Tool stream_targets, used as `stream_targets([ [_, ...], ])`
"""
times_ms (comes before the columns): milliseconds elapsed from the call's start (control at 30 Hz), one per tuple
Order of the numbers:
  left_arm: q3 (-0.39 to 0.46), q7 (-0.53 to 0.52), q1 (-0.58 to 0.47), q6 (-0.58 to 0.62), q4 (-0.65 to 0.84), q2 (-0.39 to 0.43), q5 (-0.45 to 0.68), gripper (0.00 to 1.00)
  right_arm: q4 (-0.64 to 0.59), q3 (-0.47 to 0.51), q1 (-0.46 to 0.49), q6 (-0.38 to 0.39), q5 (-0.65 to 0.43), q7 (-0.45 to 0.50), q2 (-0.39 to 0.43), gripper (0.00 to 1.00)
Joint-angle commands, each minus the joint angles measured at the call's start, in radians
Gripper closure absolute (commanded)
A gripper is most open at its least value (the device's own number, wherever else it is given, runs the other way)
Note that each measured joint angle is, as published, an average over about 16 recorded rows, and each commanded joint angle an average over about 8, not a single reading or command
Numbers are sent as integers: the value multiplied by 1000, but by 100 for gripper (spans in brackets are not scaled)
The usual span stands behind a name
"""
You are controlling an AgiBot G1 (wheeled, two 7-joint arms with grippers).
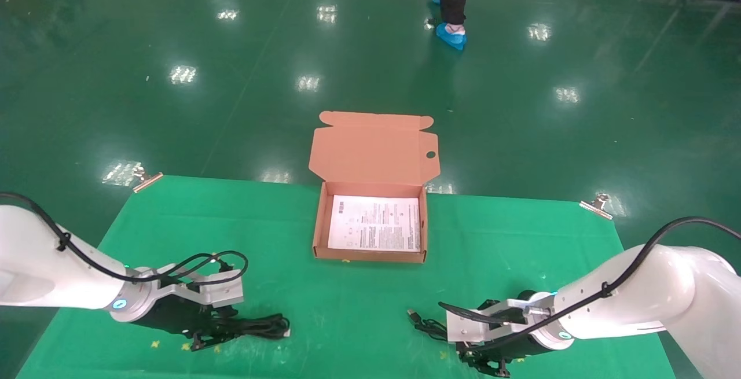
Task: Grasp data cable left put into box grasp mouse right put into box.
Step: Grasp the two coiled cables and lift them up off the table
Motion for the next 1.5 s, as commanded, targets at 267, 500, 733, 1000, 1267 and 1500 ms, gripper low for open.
stream_targets([
  [267,-1,-1,0,1,-2,-1,-1,100,1,0,-1,0,-1,1,1,100],
  [500,-1,-1,1,2,-2,-1,-1,100,2,0,-1,0,-1,1,1,100],
  [733,-4,17,0,18,-22,-17,-8,100,21,17,12,-8,14,33,34,100],
  [1000,0,35,-11,17,-180,-77,10,100,214,101,50,20,51,232,193,100],
  [1267,-17,-100,-16,-36,-523,-165,52,100,423,171,128,107,0,394,269,100],
  [1500,-38,-274,-9,-121,-779,-194,138,100,396,209,220,185,25,376,162,100],
])
